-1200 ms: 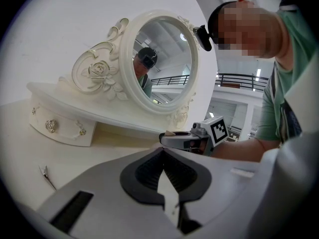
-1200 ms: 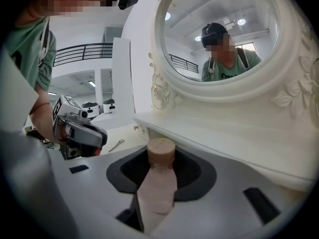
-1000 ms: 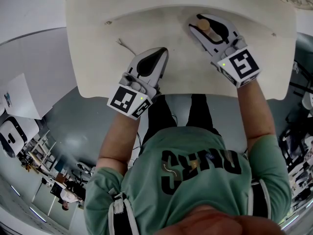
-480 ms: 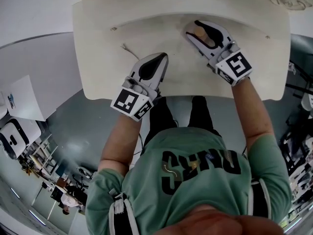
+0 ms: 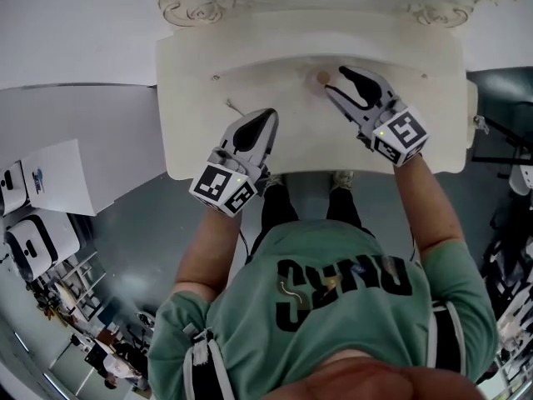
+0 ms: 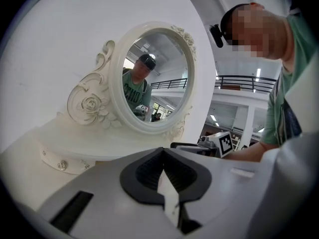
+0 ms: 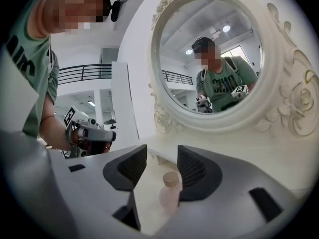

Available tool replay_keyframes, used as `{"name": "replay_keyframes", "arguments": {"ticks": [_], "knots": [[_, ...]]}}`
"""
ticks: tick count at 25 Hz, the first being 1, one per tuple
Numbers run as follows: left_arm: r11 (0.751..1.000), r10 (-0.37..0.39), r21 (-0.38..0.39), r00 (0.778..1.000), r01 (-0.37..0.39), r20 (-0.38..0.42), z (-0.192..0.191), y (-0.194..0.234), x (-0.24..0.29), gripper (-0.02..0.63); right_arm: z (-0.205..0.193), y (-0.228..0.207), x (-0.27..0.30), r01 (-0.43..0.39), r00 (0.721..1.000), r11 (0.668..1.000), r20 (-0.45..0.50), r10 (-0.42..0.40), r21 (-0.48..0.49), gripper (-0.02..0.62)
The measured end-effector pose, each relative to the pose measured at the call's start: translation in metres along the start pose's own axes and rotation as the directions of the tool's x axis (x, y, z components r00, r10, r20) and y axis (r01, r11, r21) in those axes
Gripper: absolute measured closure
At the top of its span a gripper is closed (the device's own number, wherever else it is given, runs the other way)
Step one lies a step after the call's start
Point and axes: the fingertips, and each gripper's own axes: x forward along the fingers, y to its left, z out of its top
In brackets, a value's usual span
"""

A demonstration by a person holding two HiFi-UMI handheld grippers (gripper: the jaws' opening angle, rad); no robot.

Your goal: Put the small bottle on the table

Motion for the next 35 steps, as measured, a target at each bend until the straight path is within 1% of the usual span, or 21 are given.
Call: {"name": "replay_keyframes", "arguments": {"ticks": [6,11,17,25,30,35], "knots": [[0.999,-0.019,0.032,0.999,0.017,0.046,0.053,-0.036,-0.016,0.598,0.052,0.01,-0.046,0.046,0.999,0.999,0.02,-0.046,-0.004,0.445],[0.998,-0.033,0.051,0.997,0.029,0.069,0.086,-0.068,-0.033,0.598,0.089,0.02,-0.083,0.079,0.997,0.997,0.023,-0.079,0.0,0.472],[0.996,-0.027,0.086,0.993,0.017,0.113,0.127,-0.085,-0.044,0.598,0.129,0.03,-0.112,0.09,0.995,0.995,0.037,-0.089,-0.04,0.502],[0.993,-0.028,0.12,0.988,0.01,0.152,0.161,-0.105,-0.055,0.598,0.172,0.043,-0.139,0.087,0.995,0.994,0.048,-0.083,-0.067,0.531],[0.991,-0.034,0.133,0.983,0.009,0.182,0.175,-0.115,-0.063,0.598,0.193,0.05,-0.151,0.084,0.995,0.994,0.061,-0.079,-0.073,0.552],[0.988,-0.038,0.152,0.979,0.008,0.199,0.186,-0.12,-0.069,0.598,0.206,0.056,-0.157,0.084,0.995,0.993,0.069,-0.078,-0.087,0.591]]}}
